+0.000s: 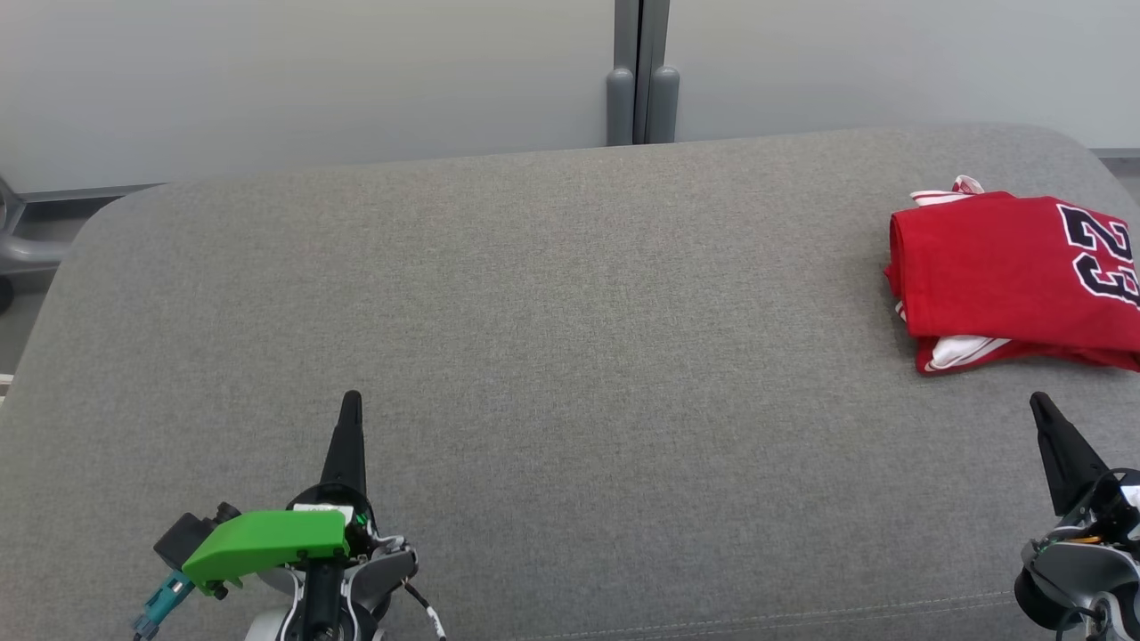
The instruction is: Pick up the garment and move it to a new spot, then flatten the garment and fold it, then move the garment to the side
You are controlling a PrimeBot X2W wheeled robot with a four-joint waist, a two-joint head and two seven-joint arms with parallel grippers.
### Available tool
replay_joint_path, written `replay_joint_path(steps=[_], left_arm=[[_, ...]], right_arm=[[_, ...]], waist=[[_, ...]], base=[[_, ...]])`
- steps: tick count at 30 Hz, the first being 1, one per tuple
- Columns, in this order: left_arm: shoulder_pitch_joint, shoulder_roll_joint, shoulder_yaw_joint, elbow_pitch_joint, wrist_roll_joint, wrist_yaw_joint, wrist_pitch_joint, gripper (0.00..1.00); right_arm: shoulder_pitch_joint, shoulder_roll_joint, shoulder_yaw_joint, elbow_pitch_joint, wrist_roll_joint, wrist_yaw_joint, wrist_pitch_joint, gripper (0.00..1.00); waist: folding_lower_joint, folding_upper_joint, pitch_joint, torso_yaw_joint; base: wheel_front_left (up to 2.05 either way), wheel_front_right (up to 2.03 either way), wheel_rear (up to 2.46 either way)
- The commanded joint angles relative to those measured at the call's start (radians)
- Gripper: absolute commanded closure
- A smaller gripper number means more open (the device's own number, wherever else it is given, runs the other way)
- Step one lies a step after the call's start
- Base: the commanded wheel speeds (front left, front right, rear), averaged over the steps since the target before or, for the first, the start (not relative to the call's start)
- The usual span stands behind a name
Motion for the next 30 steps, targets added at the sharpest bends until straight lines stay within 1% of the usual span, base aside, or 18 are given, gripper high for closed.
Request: replay_joint_path(steps=[1,30], left_arm=[[-0.013,0.001,0.004,0.0,-0.009,-0.004,0.003,1.0],[-0.013,0.001,0.004,0.0,-0.009,-0.004,0.003,1.0]], right_arm=[[-0.011,-0.002,-0.005,0.001,0.001,0.0,0.004,1.0],[-0.012,0.003,-0.011,0.001,-0.008,0.0,0.01,1.0]], waist=[[0.0,0.0,0.0,0.0],[0.0,0.0,0.0,0.0]], base=[[0.0,0.0,0.0],[0.0,0.0,0.0]])
